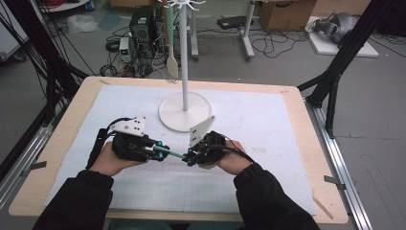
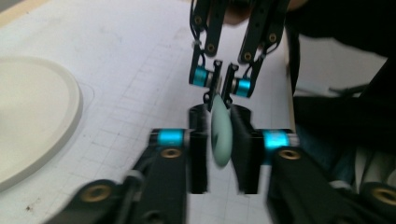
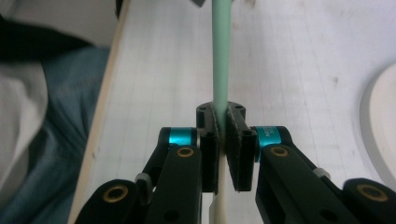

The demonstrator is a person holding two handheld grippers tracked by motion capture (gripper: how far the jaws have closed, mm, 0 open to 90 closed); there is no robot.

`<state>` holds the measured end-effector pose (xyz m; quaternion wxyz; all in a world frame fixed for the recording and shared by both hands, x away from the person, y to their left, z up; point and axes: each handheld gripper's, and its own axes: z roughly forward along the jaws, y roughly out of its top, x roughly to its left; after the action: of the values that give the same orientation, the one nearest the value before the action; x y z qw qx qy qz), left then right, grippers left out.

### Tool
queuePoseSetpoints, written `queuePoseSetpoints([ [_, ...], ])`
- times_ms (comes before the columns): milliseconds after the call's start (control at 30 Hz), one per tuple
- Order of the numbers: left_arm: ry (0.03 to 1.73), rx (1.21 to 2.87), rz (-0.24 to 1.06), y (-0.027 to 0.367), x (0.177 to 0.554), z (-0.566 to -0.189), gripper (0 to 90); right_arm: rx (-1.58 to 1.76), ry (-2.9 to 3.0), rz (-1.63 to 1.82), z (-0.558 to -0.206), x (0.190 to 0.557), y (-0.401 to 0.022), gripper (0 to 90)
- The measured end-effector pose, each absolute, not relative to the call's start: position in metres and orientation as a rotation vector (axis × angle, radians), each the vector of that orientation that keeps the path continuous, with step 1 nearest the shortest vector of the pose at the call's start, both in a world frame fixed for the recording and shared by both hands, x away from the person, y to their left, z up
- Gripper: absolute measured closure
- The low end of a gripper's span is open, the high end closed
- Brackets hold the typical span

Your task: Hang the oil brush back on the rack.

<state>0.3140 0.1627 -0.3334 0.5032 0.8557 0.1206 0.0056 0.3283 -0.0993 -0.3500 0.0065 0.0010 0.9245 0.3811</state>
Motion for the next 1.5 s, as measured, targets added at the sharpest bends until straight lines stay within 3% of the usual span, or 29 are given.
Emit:
queuePoseSetpoints([
  [267, 0.332, 2.012, 0.012, 0.165, 0.315, -0.333, 70.6, 0.066, 2.835, 1.338, -0.349, 0.331, -0.097, 84.8],
  [400, 0.335, 1.996, 0.000, 0.164, 0.316, -0.332, 79.8, 0.073, 2.819, 1.381, -0.349, 0.333, -0.096, 84.7],
  [533, 0.318, 2.003, -0.008, 0.164, 0.316, -0.332, 82.6, 0.073, 2.819, 1.370, -0.351, 0.332, -0.093, 84.3],
  [933, 0.320, 2.028, 0.010, 0.161, 0.315, -0.333, 83.1, 0.083, 2.825, 1.304, -0.352, 0.330, -0.092, 80.5],
  [1133, 0.311, 2.029, 0.003, 0.159, 0.315, -0.333, 82.7, 0.053, 2.840, 1.289, -0.354, 0.330, -0.089, 84.3],
  [1200, 0.323, 2.020, 0.015, 0.161, 0.315, -0.333, 80.7, 0.056, 2.842, 1.308, -0.355, 0.331, -0.089, 84.7],
  [1500, 0.430, 1.982, 0.106, 0.175, 0.315, -0.340, 56.1, 0.178, 2.801, 1.436, -0.350, 0.343, -0.103, 84.8],
])
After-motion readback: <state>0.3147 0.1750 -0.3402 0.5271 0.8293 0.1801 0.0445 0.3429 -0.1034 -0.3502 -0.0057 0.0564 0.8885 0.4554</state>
